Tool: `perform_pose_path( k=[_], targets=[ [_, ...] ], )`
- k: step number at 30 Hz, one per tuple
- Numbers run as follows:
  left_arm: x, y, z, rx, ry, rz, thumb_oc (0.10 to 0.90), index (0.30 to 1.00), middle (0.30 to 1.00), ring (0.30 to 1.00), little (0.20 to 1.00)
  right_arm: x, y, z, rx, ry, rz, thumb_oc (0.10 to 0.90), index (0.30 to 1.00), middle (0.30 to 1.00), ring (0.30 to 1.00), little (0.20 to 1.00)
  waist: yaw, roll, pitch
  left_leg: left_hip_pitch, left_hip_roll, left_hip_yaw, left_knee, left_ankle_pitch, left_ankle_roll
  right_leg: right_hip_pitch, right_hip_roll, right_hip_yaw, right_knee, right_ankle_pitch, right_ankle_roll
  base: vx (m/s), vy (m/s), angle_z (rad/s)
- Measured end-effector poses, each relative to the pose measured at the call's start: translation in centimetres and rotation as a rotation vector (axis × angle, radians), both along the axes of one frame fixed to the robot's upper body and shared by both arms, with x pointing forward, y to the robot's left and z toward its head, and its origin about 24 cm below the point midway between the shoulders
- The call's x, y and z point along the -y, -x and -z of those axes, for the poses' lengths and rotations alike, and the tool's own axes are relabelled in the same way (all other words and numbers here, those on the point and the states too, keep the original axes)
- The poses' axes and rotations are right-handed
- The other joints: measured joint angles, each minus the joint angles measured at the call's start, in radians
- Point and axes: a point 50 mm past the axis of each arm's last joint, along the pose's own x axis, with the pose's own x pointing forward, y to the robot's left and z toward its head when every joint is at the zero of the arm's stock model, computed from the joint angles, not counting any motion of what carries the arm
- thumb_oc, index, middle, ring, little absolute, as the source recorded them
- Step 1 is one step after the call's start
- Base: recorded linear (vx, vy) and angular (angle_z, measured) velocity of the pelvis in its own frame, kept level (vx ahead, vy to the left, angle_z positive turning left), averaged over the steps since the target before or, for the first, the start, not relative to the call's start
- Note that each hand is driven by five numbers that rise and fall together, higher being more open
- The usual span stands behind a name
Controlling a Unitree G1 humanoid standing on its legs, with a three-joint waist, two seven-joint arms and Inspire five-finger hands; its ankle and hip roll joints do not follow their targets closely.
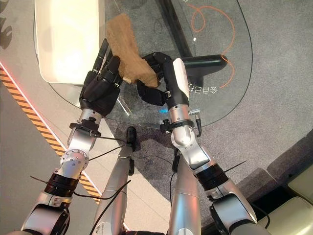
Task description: Wipe the table with a cloth and put it in the basket.
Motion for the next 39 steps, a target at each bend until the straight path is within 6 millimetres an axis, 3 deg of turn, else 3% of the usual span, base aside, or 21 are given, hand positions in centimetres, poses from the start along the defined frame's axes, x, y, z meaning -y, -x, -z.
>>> perform_pose_path(
  k=[22, 23, 24, 25, 26, 39],
  targets=[
    [-0.5, -0.1, 0.1, -0.001, 0.005, -0.016, 0.800, 0.900, 0.900, 0.900, 0.900, -0.7, -0.3, -0.5, -0.026, 0.067, -0.045, 0.100, 0.300, 0.300, 0.300, 0.200, 0.001, 0.000, 0.000, 0.001, 0.000, 0.000, 0.000, 0.000, 0.000, 0.000, 0.000, 0.000, 0.002, 0.000, 0.000, 0.00, 0.000, 0.00],
    [-0.5, -0.1, 0.1, 0.000, 0.005, -0.017, 0.638, 0.761, 0.761, 0.761, 0.738, -0.8, -0.3, -0.6, -0.025, 0.074, -0.046, 0.100, 0.300, 0.300, 0.300, 0.200, 0.001, 0.000, 0.000, 0.001, 0.000, 0.000, 0.000, 0.000, 0.000, 0.000, 0.000, 0.000, 0.002, 0.000, 0.000, 0.00, 0.000, 0.00],
    [-0.5, -0.1, 0.1, 0.000, 0.004, -0.018, 0.416, 0.571, 0.571, 0.571, 0.516, -0.7, -0.3, -0.6, -0.024, 0.077, -0.046, 0.100, 0.300, 0.300, 0.300, 0.200, 0.001, 0.000, 0.000, 0.001, 0.000, 0.000, 0.000, 0.000, 0.000, 0.000, 0.000, 0.000, 0.001, 0.000, 0.000, 0.00, 0.000, 0.00],
    [-0.5, -0.1, 0.1, -0.001, 0.004, -0.019, 0.287, 0.460, 0.460, 0.460, 0.387, -0.7, -0.3, -0.6, -0.024, 0.080, -0.046, 0.100, 0.300, 0.300, 0.300, 0.200, 0.001, 0.000, 0.000, 0.001, 0.000, 0.000, 0.000, 0.000, 0.000, 0.000, 0.000, 0.000, 0.001, 0.000, 0.000, 0.00, 0.000, 0.00],
    [-0.6, -0.1, 0.1, -0.002, 0.003, -0.021, 0.100, 0.300, 0.300, 0.300, 0.200, -0.7, -0.3, -0.6, -0.024, 0.081, -0.047, 0.100, 0.300, 0.300, 0.300, 0.200, 0.001, 0.000, 0.000, 0.001, 0.000, 0.000, 0.000, 0.000, 0.000, 0.000, 0.000, 0.000, 0.001, 0.000, 0.000, 0.00, 0.000, 0.00],
    [-2.4, -0.4, 0.1, 0.001, 0.037, -0.104, 0.100, 0.300, 0.300, 0.300, 0.200, -3.0, 1.3, -0.8, 0.009, 0.145, -0.185, 0.100, 0.300, 0.300, 0.300, 0.200, -0.008, 0.000, 0.000, 0.000, 0.000, 0.000, 0.000, 0.000, 0.000, 0.000, 0.000, 0.000, 0.001, -0.001, 0.001, 0.00, 0.000, 0.00]
  ],
)
